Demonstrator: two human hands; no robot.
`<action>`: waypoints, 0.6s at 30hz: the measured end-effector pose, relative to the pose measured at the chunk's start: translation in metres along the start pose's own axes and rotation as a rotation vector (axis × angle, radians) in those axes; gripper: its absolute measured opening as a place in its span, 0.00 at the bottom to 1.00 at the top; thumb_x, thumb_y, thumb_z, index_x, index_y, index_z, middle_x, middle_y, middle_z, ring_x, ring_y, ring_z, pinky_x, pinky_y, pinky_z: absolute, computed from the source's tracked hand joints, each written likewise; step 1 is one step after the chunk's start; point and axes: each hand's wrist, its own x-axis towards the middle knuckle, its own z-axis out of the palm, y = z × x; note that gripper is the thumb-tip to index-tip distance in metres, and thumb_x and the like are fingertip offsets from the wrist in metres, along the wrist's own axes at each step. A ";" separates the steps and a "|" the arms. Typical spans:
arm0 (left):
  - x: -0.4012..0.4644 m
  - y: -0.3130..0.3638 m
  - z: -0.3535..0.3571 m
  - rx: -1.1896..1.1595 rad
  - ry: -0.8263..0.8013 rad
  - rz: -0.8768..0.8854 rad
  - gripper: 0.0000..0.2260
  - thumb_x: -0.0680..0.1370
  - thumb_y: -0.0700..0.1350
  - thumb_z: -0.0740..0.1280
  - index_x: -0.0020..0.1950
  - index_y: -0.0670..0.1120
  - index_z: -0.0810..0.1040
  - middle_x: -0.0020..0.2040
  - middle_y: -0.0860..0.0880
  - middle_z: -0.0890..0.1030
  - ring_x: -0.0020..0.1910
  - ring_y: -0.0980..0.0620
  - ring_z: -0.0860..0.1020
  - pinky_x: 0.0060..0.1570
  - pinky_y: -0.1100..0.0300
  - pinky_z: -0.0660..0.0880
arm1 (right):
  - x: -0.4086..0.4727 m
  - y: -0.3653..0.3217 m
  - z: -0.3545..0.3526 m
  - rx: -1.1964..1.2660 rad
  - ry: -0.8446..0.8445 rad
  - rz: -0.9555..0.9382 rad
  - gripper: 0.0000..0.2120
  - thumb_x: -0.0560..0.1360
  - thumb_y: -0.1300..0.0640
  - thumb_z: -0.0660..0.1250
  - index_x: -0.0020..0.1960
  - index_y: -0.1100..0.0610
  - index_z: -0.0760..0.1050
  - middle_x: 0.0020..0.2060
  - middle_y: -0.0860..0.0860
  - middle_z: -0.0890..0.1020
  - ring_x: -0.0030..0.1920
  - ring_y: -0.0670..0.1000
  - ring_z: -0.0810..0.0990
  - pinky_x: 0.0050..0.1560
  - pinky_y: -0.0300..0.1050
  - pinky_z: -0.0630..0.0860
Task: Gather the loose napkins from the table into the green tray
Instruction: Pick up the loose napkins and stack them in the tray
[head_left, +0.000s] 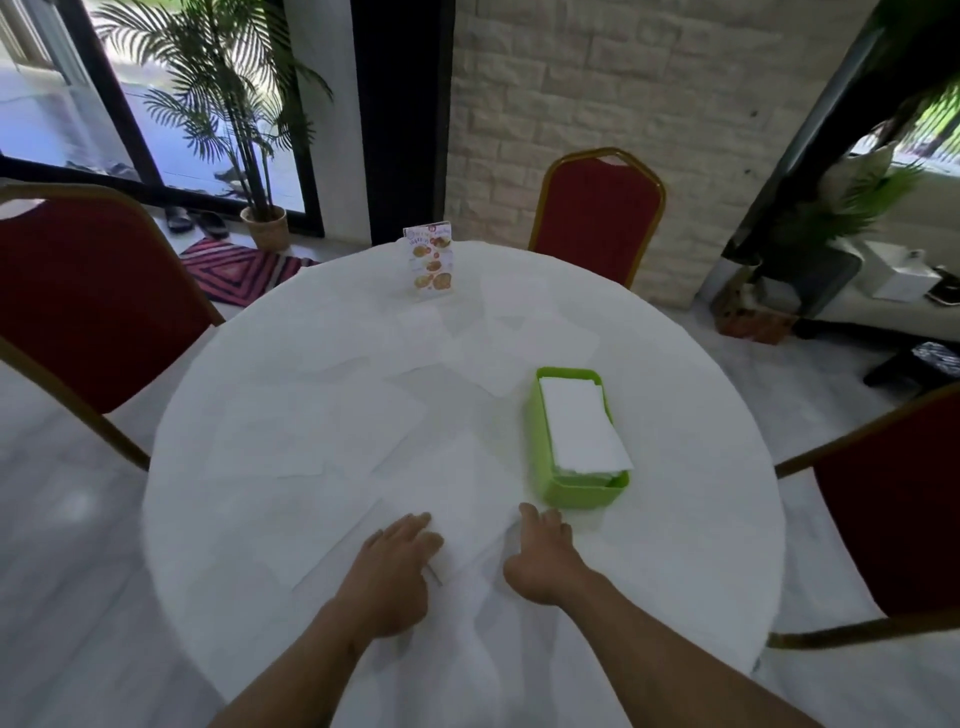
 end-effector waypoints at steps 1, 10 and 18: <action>-0.005 -0.001 -0.001 -0.030 0.017 0.007 0.24 0.75 0.40 0.57 0.71 0.53 0.68 0.78 0.53 0.58 0.77 0.53 0.55 0.74 0.58 0.51 | -0.001 0.001 0.004 -0.003 0.021 0.003 0.37 0.72 0.57 0.59 0.77 0.56 0.49 0.74 0.58 0.54 0.74 0.60 0.54 0.72 0.53 0.61; -0.023 -0.011 0.009 -0.149 -0.016 0.075 0.21 0.76 0.40 0.57 0.64 0.56 0.76 0.75 0.57 0.64 0.75 0.56 0.58 0.68 0.68 0.48 | 0.007 0.006 0.010 0.697 0.055 0.135 0.18 0.72 0.59 0.70 0.61 0.59 0.72 0.51 0.54 0.79 0.48 0.53 0.80 0.42 0.43 0.77; -0.031 -0.009 0.014 -0.467 0.250 -0.143 0.17 0.73 0.34 0.60 0.44 0.56 0.78 0.55 0.59 0.79 0.56 0.59 0.76 0.55 0.67 0.69 | -0.004 -0.017 0.006 0.385 0.291 -0.236 0.10 0.69 0.63 0.61 0.48 0.56 0.75 0.42 0.50 0.82 0.42 0.52 0.79 0.43 0.49 0.76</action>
